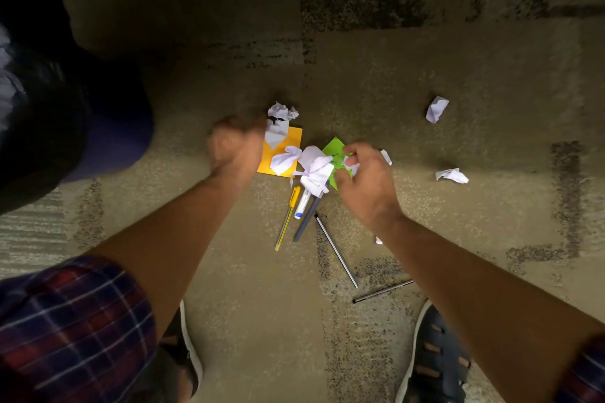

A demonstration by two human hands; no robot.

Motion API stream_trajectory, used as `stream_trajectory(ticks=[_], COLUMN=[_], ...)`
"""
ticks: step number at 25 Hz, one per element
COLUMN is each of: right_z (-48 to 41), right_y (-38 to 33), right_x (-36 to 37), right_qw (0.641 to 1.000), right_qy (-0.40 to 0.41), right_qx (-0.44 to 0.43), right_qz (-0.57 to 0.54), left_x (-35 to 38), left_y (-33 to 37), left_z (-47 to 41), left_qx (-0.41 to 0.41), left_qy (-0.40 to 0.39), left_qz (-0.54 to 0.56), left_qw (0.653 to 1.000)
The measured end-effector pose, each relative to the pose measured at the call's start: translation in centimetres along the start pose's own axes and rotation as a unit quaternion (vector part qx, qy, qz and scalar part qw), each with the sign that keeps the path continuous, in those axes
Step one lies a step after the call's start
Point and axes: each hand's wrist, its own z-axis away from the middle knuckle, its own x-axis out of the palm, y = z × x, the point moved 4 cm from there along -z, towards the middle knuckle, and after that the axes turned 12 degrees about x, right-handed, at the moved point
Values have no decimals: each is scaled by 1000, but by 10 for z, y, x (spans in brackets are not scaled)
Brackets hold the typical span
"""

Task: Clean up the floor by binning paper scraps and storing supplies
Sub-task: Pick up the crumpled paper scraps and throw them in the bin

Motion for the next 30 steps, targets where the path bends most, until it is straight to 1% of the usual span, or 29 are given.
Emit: stream_trajectory(ticks=[1, 2, 3, 4, 5, 6, 7, 8, 10, 11, 12, 13, 14, 15, 16, 17, 18, 19, 21, 23, 25, 26, 30], right_z=[-5, -8, -9, -10, -11, -11, -10, -9, -6, -5, -5, -5, -6, -7, -9, -9, -8, -7, 0, 10, 24, 30, 60], right_y=[-4, -7, -10, -13, -15, -17, -18, -18, -21, -22, -24, -25, -26, -27, -27, -27, -27, -27, -29, -32, -37, -40, -74], right_x=[5, 11, 17, 23, 30, 36, 40, 44, 48, 49, 50, 51, 51, 50, 48, 46, 43, 38, 26, 13, 1, -4, -22], right_qw=[999, 997, 993, 988, 979, 966, 953, 944, 937, 932, 925, 922, 927, 935, 944, 950, 955, 959, 969, 978, 986, 989, 998], right_qy=[-16, -39, -63, -82, -95, -103, -110, -116, -115, -107, -102, -101, -101, -100, -98, -94, -87, -83, -74, -57, -43, -39, -33], right_qx=[-4, -1, 2, -3, -17, -37, -55, -68, -104, -133, -157, -166, -155, -137, -121, -111, -106, -102, -90, -82, -66, -54, -19], right_qz=[32, 64, 96, 133, 180, 233, 277, 301, 314, 321, 331, 335, 327, 311, 291, 276, 265, 253, 218, 185, 149, 133, 54], left_x=[3, 9, 18, 28, 35, 41, 45, 46, 45, 42, 39, 35, 30, 24, 20, 17, 13, 9, -8, -27, -47, -56, -96], left_y=[9, 18, 26, 31, 32, 32, 30, 30, 30, 30, 28, 26, 21, 14, 9, 5, 2, -1, -2, -3, -3, -1, 20], left_z=[-5, -9, -11, -12, -13, -14, -16, -19, -24, -26, -28, -30, -32, -32, -31, -29, -27, -25, -13, 0, 18, 27, 60], left_qx=[49, 123, 203, 253, 268, 264, 266, 285, 349, 377, 392, 393, 367, 305, 222, 152, 105, 86, 62, 51, 27, 18, -36], left_qy=[-22, -55, -96, -149, -205, -250, -276, -281, -256, -238, -223, -212, -202, -200, -196, -176, -155, -131, -103, -92, -72, -65, -33], left_qz=[-51, -140, -257, -339, -371, -375, -375, -382, -406, -390, -357, -302, -228, -116, 20, 145, 227, 255, 237, 156, 88, 88, 156], left_qw=[997, 981, 940, 894, 865, 853, 844, 833, 805, 805, 818, 842, 879, 924, 955, 962, 956, 954, 964, 982, 993, 994, 987])
